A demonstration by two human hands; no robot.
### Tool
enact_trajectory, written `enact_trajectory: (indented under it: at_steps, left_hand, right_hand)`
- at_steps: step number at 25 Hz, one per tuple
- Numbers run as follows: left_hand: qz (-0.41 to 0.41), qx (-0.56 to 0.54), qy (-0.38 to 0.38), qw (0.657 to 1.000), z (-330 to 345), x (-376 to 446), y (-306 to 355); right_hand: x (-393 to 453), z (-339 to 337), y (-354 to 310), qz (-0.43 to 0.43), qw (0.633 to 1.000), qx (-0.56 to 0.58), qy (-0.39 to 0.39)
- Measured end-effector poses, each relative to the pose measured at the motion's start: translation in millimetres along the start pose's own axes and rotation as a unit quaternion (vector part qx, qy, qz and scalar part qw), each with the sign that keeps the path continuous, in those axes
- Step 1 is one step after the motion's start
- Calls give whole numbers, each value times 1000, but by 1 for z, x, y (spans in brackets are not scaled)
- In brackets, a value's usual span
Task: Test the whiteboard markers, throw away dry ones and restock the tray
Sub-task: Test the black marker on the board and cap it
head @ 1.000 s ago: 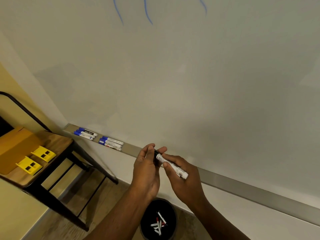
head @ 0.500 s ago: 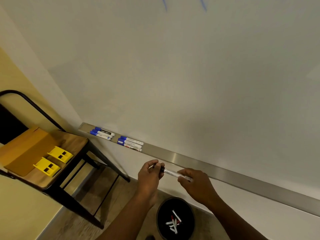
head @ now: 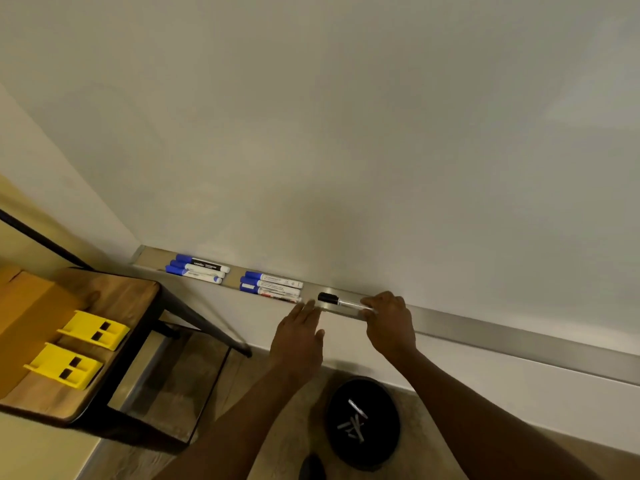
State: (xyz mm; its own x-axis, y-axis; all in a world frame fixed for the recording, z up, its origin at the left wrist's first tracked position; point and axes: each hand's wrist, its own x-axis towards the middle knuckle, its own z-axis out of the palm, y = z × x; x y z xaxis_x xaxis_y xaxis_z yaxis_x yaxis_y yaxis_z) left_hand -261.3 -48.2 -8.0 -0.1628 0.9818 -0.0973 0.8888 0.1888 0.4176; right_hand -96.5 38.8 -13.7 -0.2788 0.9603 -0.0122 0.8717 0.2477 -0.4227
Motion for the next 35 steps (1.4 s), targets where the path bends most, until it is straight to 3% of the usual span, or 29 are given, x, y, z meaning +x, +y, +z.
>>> enact_trajectory:
  at_steps: [2,6,29,35]
  left_hand:
    - [45,118,-72,989,4,5,-12]
    - [72,165,-123,976,10,5,-26]
    - [92,86,-84,988,11,12,-34]
    - [100,85,-76,988,11,9,-29]
  right_hand:
    - [3,8,0,13,1000,-13,-18]
    - [0,18,3,32,999,-24,-20]
    - [-18,21,7,45,996,77,16]
    - [-42,14,22,48,997,38,52]
